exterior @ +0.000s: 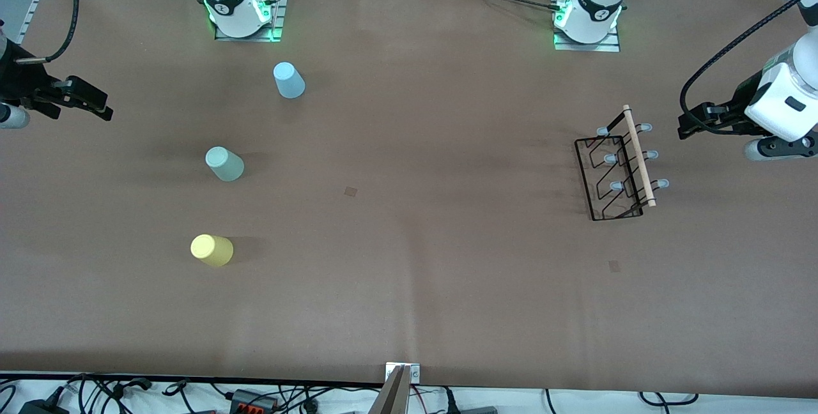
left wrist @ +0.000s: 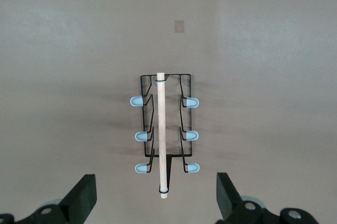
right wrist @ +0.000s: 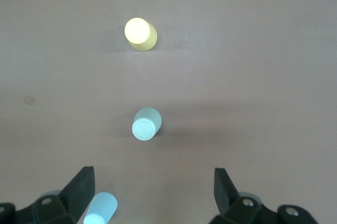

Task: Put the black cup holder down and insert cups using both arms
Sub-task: 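Reach the left gripper to the wooden dowel of the black rack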

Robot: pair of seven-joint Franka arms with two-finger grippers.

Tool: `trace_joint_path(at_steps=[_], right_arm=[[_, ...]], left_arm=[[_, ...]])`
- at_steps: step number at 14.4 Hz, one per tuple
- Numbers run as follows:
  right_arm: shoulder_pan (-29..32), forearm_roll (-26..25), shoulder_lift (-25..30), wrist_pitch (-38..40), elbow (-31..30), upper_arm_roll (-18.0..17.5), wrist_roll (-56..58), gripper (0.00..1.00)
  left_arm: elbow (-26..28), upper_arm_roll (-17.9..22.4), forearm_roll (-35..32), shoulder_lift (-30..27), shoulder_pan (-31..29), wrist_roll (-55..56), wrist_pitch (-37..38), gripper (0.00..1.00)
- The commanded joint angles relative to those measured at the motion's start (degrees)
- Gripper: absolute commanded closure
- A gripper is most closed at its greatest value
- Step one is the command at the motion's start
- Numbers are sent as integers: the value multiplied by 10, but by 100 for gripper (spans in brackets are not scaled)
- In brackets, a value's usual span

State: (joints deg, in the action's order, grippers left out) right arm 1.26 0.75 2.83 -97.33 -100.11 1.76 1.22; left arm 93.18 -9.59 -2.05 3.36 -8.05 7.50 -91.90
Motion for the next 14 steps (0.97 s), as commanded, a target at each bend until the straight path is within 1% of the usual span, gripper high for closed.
trace_joint_path(at_steps=[1,4,7,9,11,12,14], right_arm=[[4,-5,15,0,-14,-5,9,0],[5,-4,13,-5,-10,-5,8,0],[5,-4,13,-5,-10,-5,8,0],[5,-4,13,-4,-10,-5,8,0],[5,-4,13,-5,-10,-5,8,0],[5,-4,13,-5,-10,-5,8,0],[5,-4,9,-10,-10,-5,7,0]], left_arm=[[8,3,-9,-11,1,-6,1,0],[8,3,-6,-10,1,-4,-1,0],[8,4,-8,9,0,-13,-7,0],[27,5,-6,9,-10,-13,-34,0],[90,4,-6,3,-29,-14,-94,0],[130,4,-6,0,-34,-14,-130,0],[179,4,-7,-14,-34,-27,-167,0]])
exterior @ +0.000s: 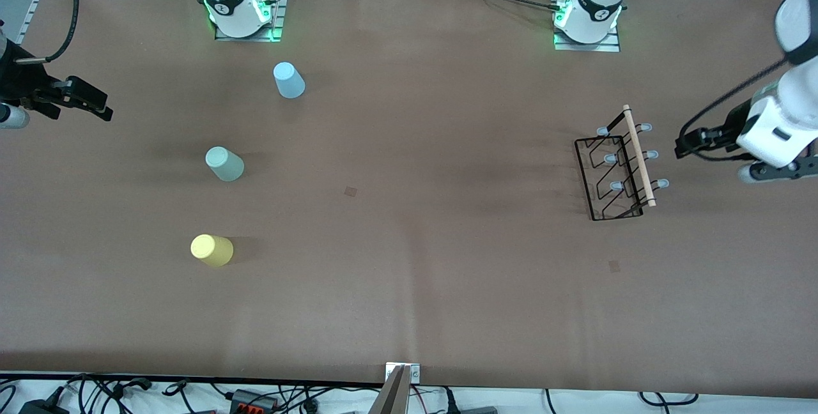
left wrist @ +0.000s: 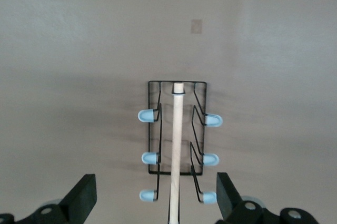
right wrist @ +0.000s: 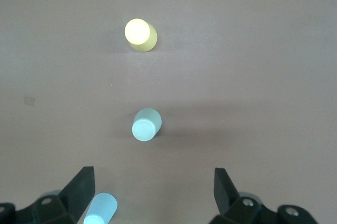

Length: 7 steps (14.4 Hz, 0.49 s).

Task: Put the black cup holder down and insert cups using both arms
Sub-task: 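Reach the left gripper to the wooden dowel of the black rack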

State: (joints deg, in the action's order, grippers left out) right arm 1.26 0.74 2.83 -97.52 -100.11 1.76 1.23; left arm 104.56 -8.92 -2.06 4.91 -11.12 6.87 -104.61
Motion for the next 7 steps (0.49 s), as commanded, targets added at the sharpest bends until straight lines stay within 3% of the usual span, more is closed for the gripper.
trace_joint_path(at_steps=[1,7], right_arm=[[7,-3,10,-7,-10,-4,7,0],[8,-3,-5,-11,-14,-4,6,0]], left_arm=[[84,-4,-7,-36,-3,-21,-57,0],[182,-8,-7,-52,3,-21,-142,0]])
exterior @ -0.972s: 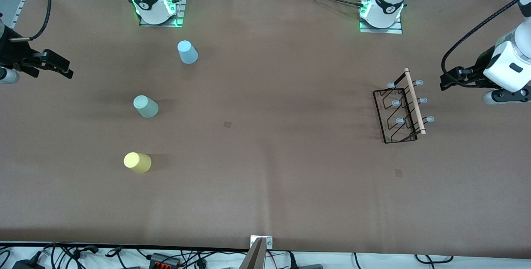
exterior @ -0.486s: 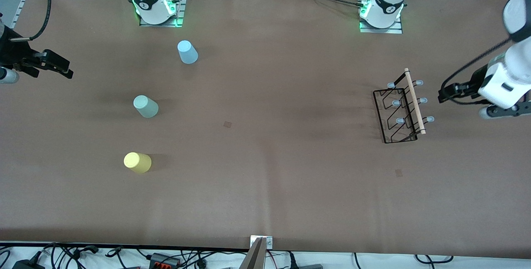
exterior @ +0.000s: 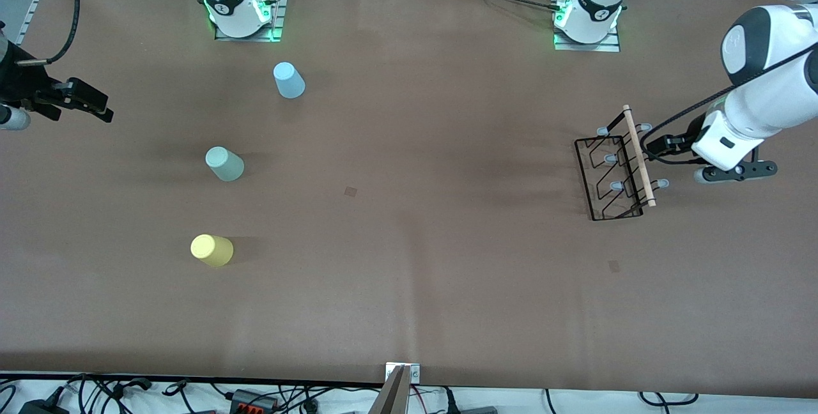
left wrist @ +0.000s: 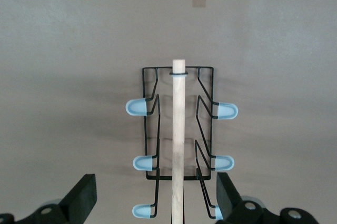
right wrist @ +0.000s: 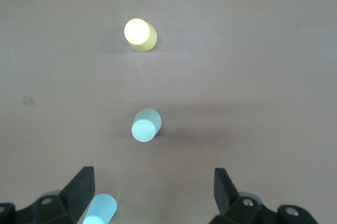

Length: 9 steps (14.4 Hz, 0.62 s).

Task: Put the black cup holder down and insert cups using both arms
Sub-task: 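Reach the left gripper to the wooden dowel of the black rack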

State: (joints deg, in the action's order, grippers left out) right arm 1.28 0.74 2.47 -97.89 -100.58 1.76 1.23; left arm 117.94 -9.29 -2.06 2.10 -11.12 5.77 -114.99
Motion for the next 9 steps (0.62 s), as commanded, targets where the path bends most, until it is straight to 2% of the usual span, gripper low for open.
trace_joint_path(at_steps=[1,2,5,7,9], right_arm=[[7,-3,-11,-12,-8,-4,6,0],[7,-4,-22,-20,-9,-4,7,0],[3,-3,-55,-27,-9,-6,6,0],[5,-2,-64,-24,-10,-6,1,0],[4,-2,-76,-21,-19,-6,-1,0]], left_arm=[[69,-13,-7,-24,3,-10,-64,1],[85,-14,-7,-24,1,-10,-76,4],[102,-15,-7,-23,0,-6,-80,26],[112,-14,-6,-22,-1,-2,-86,28],[124,-15,-6,-21,-1,0,-93,34]])
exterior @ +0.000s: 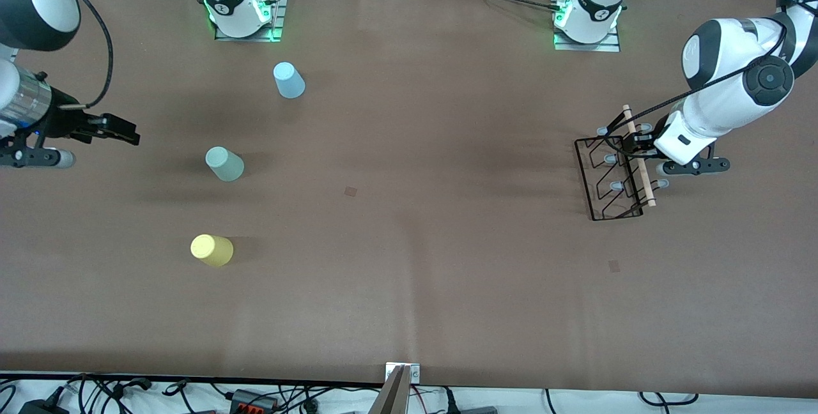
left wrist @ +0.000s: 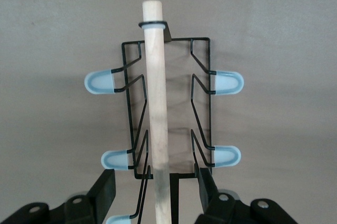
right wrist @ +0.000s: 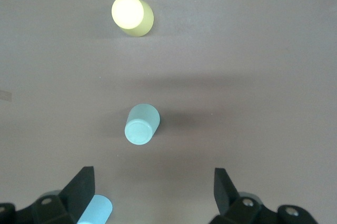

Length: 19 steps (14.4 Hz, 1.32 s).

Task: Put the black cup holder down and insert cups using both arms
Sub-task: 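Grasp the rack dowel with the left gripper while the right gripper grasps the teal cup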

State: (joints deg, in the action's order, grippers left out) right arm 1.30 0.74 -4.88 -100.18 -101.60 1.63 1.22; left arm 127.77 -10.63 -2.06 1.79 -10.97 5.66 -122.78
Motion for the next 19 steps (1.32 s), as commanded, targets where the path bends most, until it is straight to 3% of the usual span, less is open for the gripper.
trace_joint_path(at_steps=[1,3,6,9,14,17,19], right_arm=[[3,4,-4,2,-15,-6,-4,0],[-2,0,-7,-7,-32,-6,-13,0],[-20,-17,-37,-29,-29,-6,-13,0],[-27,-14,-58,-39,-35,-7,-18,0],[-33,-13,-65,-86,-122,-9,-2,0],[-45,-10,-76,-122,-151,-11,-1,0],[-59,-9,-97,-142,-152,-12,-1,0]], left_arm=[[28,-2,-6,-18,-3,1,-21,34],[29,-2,-6,-18,-3,1,-21,37],[31,-2,-6,-15,-3,1,-21,54],[31,-2,-6,-8,-3,1,-18,60],[30,-2,-5,-8,-2,1,-14,96],[23,-7,-4,-11,2,2,7,99],[-12,-27,-3,-11,2,16,52,99]])
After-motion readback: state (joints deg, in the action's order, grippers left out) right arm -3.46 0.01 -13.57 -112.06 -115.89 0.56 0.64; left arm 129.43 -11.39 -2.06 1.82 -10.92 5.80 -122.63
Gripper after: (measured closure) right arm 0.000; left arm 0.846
